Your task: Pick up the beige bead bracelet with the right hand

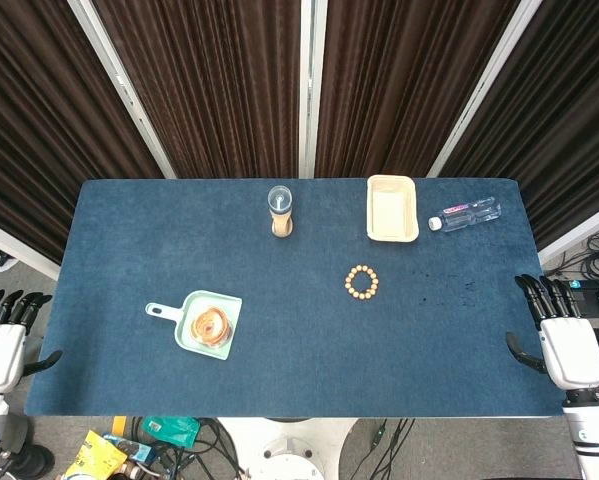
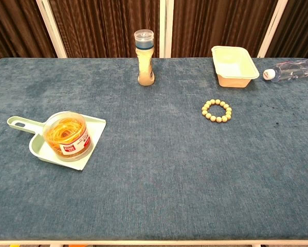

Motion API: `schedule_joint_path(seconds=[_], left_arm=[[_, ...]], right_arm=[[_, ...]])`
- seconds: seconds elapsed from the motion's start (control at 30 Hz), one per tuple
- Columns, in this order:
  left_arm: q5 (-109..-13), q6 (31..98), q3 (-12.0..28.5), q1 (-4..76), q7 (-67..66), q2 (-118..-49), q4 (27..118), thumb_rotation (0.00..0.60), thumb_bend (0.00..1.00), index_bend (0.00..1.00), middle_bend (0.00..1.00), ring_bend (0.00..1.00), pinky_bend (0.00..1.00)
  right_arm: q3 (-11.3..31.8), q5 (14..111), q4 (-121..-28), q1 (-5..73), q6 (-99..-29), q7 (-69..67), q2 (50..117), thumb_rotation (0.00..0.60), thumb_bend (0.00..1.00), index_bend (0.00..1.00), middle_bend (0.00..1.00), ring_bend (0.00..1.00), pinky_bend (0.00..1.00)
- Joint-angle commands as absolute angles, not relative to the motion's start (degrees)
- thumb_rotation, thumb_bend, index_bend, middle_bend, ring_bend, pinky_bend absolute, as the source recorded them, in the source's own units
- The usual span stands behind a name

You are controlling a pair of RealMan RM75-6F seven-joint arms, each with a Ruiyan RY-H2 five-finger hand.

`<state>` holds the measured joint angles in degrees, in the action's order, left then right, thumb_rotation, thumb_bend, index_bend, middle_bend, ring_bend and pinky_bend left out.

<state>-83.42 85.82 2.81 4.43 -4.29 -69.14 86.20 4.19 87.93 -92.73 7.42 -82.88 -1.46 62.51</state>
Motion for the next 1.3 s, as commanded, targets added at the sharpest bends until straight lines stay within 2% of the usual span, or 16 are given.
schedule_joint_path(seconds=[0.03, 0.33, 0.4, 0.53, 0.7, 0.87, 1.1, 1.3], left_arm=[[-83.41, 85.65, 2.81, 4.48, -4.31, -69.08, 86.24, 0.6, 0.0, 0.19, 0.17, 0.09, 0.06], [-83.51, 84.95, 2.82, 4.85, -4.74, -68.53, 87.41, 0.6, 0.0, 0.19, 0.17, 0.09, 0.06], [-83.52, 84.76, 2.84, 4.96, -4.64, -68.55, 87.61, 0.6, 0.0, 0.19, 0.17, 0.09, 0.06], [-83.94, 84.56, 2.47, 4.95, -4.15, -68.71, 87.21, 0.6, 0.0, 0.19, 0.17, 0.09, 0.06], [-83.72, 84.38, 2.44, 4.89, -4.14, -68.33, 87.77, 0.6, 0.0, 0.19, 0.17, 0.09, 0.06], [-83.83, 84.28, 2.34, 4.88, -4.06, -67.74, 88.41, 0.6, 0.0, 0.19, 0.17, 0.09, 0.06], [-83.3, 84.25, 2.5, 4.72, -3.76, -67.7, 88.38, 0.6, 0.0, 0.19, 0.17, 0.09, 0.06], [-83.03, 83.72, 2.38, 4.73, -2.98, -68.03, 87.82, 0.6, 0.0, 0.19, 0.17, 0.09, 0.06]], right_arm=[[4.15, 87.97, -92.75, 7.59, -82.66, -1.68, 62.55, 0.557, 0.28, 0.0, 0.08, 0.0, 0.0], [3.84, 88.19, -92.61, 8.67, -80.76, -3.43, 62.46, 0.571, 0.28, 0.0, 0.11, 0.0, 0.0], [4.05, 88.26, -92.37, 10.46, -78.08, -3.88, 62.56, 0.594, 0.29, 0.02, 0.15, 0.0, 0.0], [4.95, 88.44, -90.51, 16.71, -69.22, -5.13, 64.0, 0.6, 0.32, 0.15, 0.26, 0.02, 0.02], [7.03, 88.08, -84.56, 26.2, -57.95, -5.59, 69.89, 0.6, 0.32, 0.26, 0.29, 0.03, 0.03], [7.93, 88.29, -76.0, 33.56, -51.07, -4.84, 78.03, 0.6, 0.32, 0.33, 0.32, 0.04, 0.03], [7.59, 89.38, -65.3, 38.79, -49.28, -3.67, 87.43, 0.6, 0.28, 0.4, 0.35, 0.04, 0.03], [5.57, 90.46, -57.35, 40.28, -49.94, -3.59, 93.63, 0.6, 0.28, 0.4, 0.36, 0.04, 0.03]])
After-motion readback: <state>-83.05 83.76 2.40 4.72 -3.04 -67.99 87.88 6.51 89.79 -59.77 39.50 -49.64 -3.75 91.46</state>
